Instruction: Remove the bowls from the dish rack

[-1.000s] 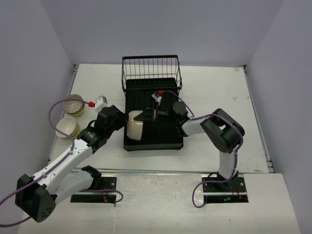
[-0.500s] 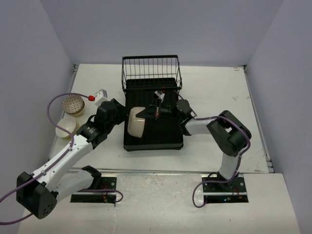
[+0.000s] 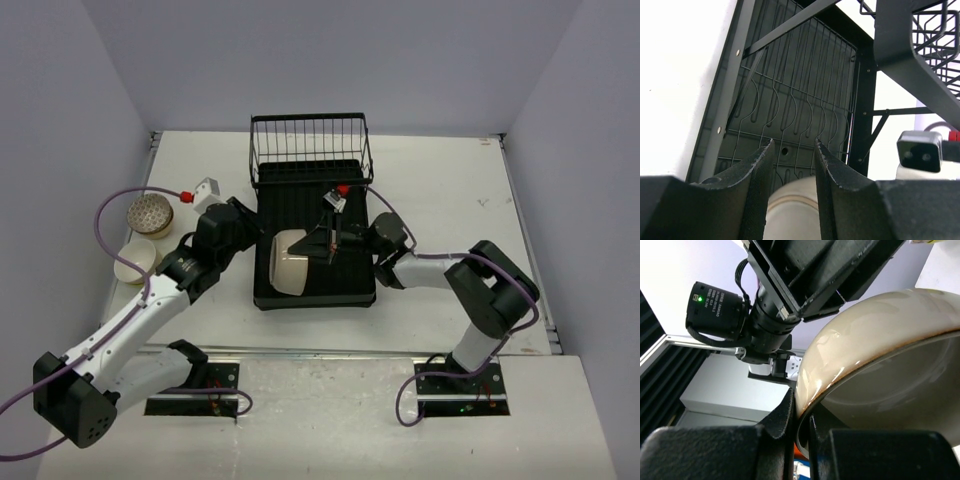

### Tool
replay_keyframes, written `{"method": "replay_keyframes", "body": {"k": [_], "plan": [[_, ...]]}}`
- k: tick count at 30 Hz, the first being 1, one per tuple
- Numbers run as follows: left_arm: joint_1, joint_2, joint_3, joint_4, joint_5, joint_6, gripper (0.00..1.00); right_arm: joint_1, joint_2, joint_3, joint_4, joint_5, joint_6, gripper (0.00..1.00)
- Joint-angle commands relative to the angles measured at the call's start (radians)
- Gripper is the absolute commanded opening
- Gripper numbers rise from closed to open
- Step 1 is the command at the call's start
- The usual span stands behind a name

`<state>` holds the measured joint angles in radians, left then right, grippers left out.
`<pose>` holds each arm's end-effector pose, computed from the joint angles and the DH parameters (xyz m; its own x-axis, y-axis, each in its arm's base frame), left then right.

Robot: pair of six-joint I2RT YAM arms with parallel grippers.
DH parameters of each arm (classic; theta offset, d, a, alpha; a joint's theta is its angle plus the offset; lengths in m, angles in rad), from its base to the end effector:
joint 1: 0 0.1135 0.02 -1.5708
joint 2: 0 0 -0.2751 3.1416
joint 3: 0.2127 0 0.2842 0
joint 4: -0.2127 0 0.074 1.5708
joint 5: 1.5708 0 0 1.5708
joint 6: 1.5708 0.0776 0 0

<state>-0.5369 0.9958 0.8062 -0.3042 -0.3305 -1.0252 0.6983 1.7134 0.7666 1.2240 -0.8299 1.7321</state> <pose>0.2572 -0.1238 0.2811 -0.4150 -0.6939 -0.5884 -0.2245 0.7049 -0.6729 0.2632 0.2957 0.2300 -0.9985 0.0317 -0.0448 -0.0499 -0.1834 0.9818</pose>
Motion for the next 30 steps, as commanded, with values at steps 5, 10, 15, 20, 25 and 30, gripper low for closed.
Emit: {"method": "replay_keyframes", "body": {"k": [5,10,15,20,25,30], "plan": [[0.009,-0.025,0.044,-0.004,-0.044,0.004,0.39,-0.002,-0.155,-0.065,0.304,0.020,-0.039,0.00],[0.009,-0.036,0.042,-0.018,-0.045,0.002,0.39,-0.002,-0.204,-0.124,0.304,0.035,-0.048,0.00],[0.009,-0.057,0.041,-0.038,-0.058,0.007,0.40,-0.009,-0.256,-0.176,0.299,0.049,-0.052,0.00],[0.011,-0.069,0.042,-0.052,-0.059,0.014,0.40,-0.042,-0.349,-0.256,0.264,0.048,-0.075,0.00],[0.011,-0.072,0.041,-0.059,-0.054,0.019,0.40,-0.091,-0.439,-0.334,0.220,0.034,-0.088,0.00],[0.011,-0.075,0.042,-0.062,-0.045,0.024,0.40,-0.166,-0.546,-0.357,0.125,-0.006,-0.120,0.00]]}}
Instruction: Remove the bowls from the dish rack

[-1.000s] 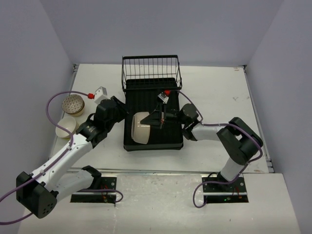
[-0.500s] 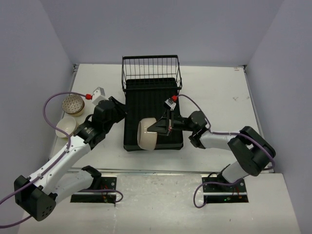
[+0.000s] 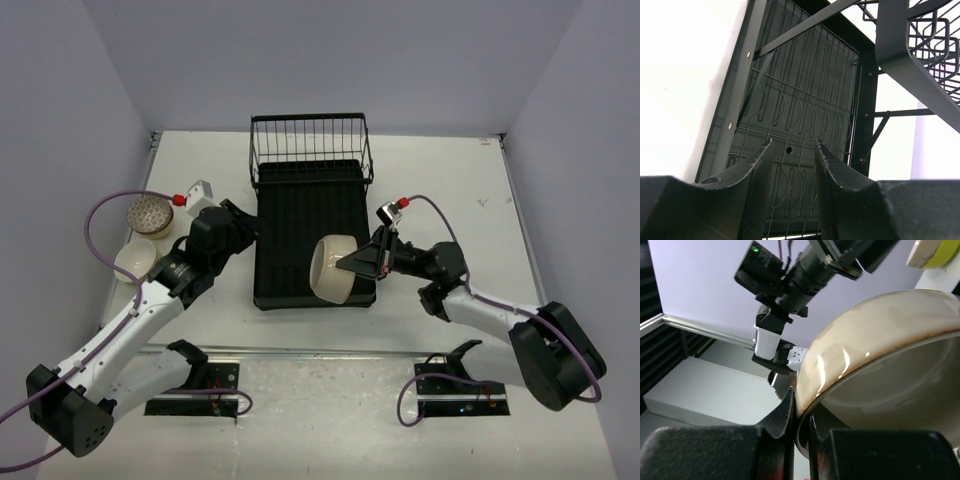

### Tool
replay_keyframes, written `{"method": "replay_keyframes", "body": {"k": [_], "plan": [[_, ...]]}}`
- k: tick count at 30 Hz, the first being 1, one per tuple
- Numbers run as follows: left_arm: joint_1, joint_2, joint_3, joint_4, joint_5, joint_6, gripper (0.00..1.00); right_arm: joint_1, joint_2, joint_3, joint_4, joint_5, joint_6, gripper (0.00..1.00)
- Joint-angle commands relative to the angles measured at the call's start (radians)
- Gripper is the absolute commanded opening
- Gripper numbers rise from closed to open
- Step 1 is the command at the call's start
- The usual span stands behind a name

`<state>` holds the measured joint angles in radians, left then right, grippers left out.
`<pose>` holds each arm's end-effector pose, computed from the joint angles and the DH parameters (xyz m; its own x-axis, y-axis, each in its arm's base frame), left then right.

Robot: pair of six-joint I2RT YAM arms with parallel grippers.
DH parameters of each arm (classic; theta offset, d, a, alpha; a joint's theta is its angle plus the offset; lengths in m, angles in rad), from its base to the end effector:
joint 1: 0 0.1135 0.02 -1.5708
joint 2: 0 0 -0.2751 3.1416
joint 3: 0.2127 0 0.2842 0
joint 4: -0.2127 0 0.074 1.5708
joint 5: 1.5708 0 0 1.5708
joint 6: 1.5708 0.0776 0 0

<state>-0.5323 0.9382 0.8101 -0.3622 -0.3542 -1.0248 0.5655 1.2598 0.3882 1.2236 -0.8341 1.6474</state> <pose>0.2463 -0.1139 0.2903 -0.3922 -0.6993 -0.5977 -0.2365 0.7045 -0.6691 0.2047 0.1980 0.2449 -0.9665 0.1800 -0.1828 -0.2178 -0.1991 0.9555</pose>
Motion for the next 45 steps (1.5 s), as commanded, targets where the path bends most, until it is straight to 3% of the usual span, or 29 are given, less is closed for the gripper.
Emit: {"method": "replay_keyframes", "body": {"k": [1,8,11,14,17,18,23,30,40,45], "plan": [[0.008,-0.018,0.041,-0.007,-0.020,0.032,0.40,-0.080,-0.132,0.026,0.063,-0.028,-0.050,0.00],[0.008,0.001,0.076,-0.026,-0.016,0.058,0.40,-0.226,-0.233,0.054,-0.134,-0.105,-0.115,0.00],[0.008,0.013,0.101,-0.040,-0.019,0.094,0.40,-0.321,-0.287,0.099,-0.386,-0.161,-0.211,0.00],[0.008,0.034,0.138,-0.073,-0.029,0.130,0.40,-0.436,-0.338,0.176,-0.614,-0.203,-0.384,0.00],[0.009,0.059,0.172,-0.104,-0.032,0.164,0.40,-0.548,-0.332,0.272,-0.998,-0.227,-0.588,0.00],[0.011,0.069,0.176,-0.118,-0.032,0.170,0.40,-0.559,-0.321,0.294,-1.053,-0.220,-0.672,0.00],[0.015,0.100,0.196,-0.127,-0.008,0.199,0.40,-0.628,-0.260,0.414,-1.283,-0.113,-0.823,0.00],[0.018,0.189,0.244,-0.119,0.037,0.244,0.40,-0.776,-0.123,0.526,-1.469,0.013,-0.980,0.00],[0.038,0.251,0.293,-0.124,0.064,0.324,0.40,-0.909,0.050,0.681,-1.707,0.348,-1.143,0.00],[0.068,0.251,0.279,-0.136,0.084,0.358,0.40,-0.917,0.148,0.842,-1.857,0.599,-1.239,0.00]]}}
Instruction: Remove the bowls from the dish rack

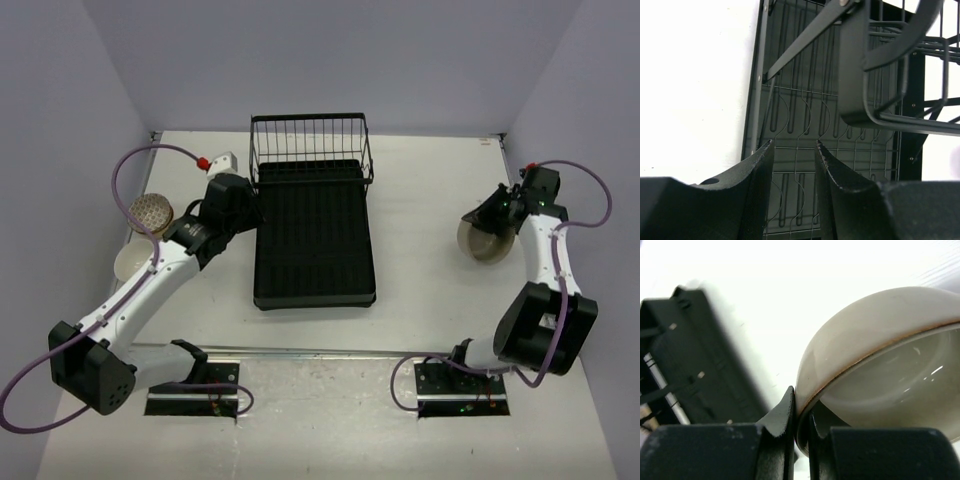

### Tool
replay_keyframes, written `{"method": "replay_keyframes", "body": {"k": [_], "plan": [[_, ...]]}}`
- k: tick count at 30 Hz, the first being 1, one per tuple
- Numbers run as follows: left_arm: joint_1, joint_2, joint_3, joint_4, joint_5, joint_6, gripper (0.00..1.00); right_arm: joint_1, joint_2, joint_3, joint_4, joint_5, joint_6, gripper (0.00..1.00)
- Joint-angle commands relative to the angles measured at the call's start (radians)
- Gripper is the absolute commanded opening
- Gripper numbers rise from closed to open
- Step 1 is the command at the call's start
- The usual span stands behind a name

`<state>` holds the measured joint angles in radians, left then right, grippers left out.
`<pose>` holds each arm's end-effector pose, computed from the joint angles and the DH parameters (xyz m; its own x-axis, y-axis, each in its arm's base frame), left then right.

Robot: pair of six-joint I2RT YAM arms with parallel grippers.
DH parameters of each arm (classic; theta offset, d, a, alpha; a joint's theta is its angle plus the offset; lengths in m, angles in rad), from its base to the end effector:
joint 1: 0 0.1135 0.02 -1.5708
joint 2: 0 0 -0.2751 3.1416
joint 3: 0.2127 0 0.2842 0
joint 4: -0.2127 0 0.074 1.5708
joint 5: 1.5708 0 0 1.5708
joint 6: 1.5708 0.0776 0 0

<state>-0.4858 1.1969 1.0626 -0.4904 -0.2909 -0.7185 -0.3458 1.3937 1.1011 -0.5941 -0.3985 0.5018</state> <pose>0.2962 -0.1312 0.3051 -0.5484 -0.4236 -0.7210 -0.1586 0.8993 -0.4077 0.3365 -0.0892 0.2488 -0.5999 0.6874 -0.4094 0.4223 0.7067 0.5676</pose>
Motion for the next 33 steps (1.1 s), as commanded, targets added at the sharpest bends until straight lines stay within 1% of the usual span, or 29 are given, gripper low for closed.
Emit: {"method": "replay_keyframes", "body": {"k": [1,2,5,7,12,16,26,33], "plan": [[0.023,-0.010,0.025,-0.011,0.025,0.057,0.40,-0.005,0.031,0.175,-0.064,0.202,-0.106,0.00],[0.026,-0.013,0.022,-0.017,0.027,0.059,0.40,-0.005,0.062,0.190,-0.093,0.263,-0.123,0.00],[0.027,-0.026,0.007,-0.020,0.026,0.073,0.40,-0.005,0.109,0.236,-0.144,0.357,-0.152,0.00],[0.029,-0.031,0.000,-0.027,0.022,0.076,0.40,-0.005,0.125,0.238,-0.151,0.388,-0.158,0.00],[0.029,-0.040,-0.006,-0.037,0.024,0.090,0.40,-0.002,0.177,0.210,-0.150,0.441,-0.169,0.00],[0.029,-0.042,-0.004,-0.037,0.012,0.106,0.40,0.001,0.206,0.181,-0.138,0.455,-0.170,0.00],[0.029,-0.043,-0.004,-0.040,0.012,0.108,0.40,0.064,0.301,0.135,-0.133,0.512,-0.167,0.00],[0.030,-0.048,-0.003,-0.051,0.002,0.102,0.40,0.093,0.355,0.158,-0.145,0.555,-0.163,0.00]]}}
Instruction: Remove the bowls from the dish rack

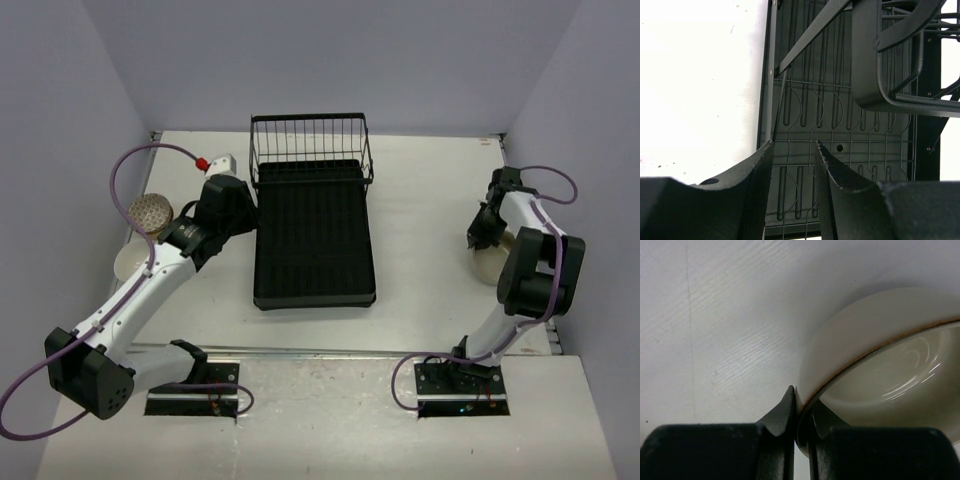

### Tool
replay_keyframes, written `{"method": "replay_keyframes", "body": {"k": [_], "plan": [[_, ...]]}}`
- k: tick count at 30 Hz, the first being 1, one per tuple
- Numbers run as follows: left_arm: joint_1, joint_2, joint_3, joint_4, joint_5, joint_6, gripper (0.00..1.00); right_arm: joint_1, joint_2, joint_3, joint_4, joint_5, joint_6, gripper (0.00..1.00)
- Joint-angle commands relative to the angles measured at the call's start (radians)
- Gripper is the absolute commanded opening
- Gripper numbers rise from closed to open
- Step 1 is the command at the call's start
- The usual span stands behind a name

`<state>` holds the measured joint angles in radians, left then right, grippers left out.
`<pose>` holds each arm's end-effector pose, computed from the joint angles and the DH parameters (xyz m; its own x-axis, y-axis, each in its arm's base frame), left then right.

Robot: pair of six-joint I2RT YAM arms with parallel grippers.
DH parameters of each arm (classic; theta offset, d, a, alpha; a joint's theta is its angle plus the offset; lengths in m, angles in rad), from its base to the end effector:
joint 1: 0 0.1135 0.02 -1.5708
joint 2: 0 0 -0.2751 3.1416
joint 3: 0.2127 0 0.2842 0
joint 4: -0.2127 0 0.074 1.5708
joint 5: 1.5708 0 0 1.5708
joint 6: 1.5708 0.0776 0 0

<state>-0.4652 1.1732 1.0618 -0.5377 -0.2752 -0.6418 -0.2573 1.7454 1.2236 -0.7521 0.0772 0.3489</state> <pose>0.2907 -0.1223 0.3060 -0.5754 -0.3558 -0.7364 -0.1325 0.9291 -0.3453 0.3687 -0.1032 0.1532 -0.7748 0.5563 -0.3001 0.5751 0.8175 0.0307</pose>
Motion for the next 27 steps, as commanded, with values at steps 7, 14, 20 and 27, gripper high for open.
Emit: {"method": "replay_keyframes", "body": {"k": [7,14,20,27], "plan": [[0.013,-0.020,-0.005,-0.005,0.001,-0.001,0.40,0.030,0.063,0.069,-0.012,0.110,-0.011,0.00],[0.013,-0.033,-0.008,-0.022,-0.013,-0.013,0.40,0.046,0.077,0.088,-0.015,0.081,-0.010,0.14],[0.013,-0.060,-0.039,-0.038,-0.009,-0.048,0.40,0.049,0.069,0.097,-0.023,0.056,-0.008,0.30],[0.013,-0.112,-0.095,-0.057,-0.004,-0.067,0.39,0.049,0.026,0.103,-0.029,0.023,-0.002,0.47]]}}
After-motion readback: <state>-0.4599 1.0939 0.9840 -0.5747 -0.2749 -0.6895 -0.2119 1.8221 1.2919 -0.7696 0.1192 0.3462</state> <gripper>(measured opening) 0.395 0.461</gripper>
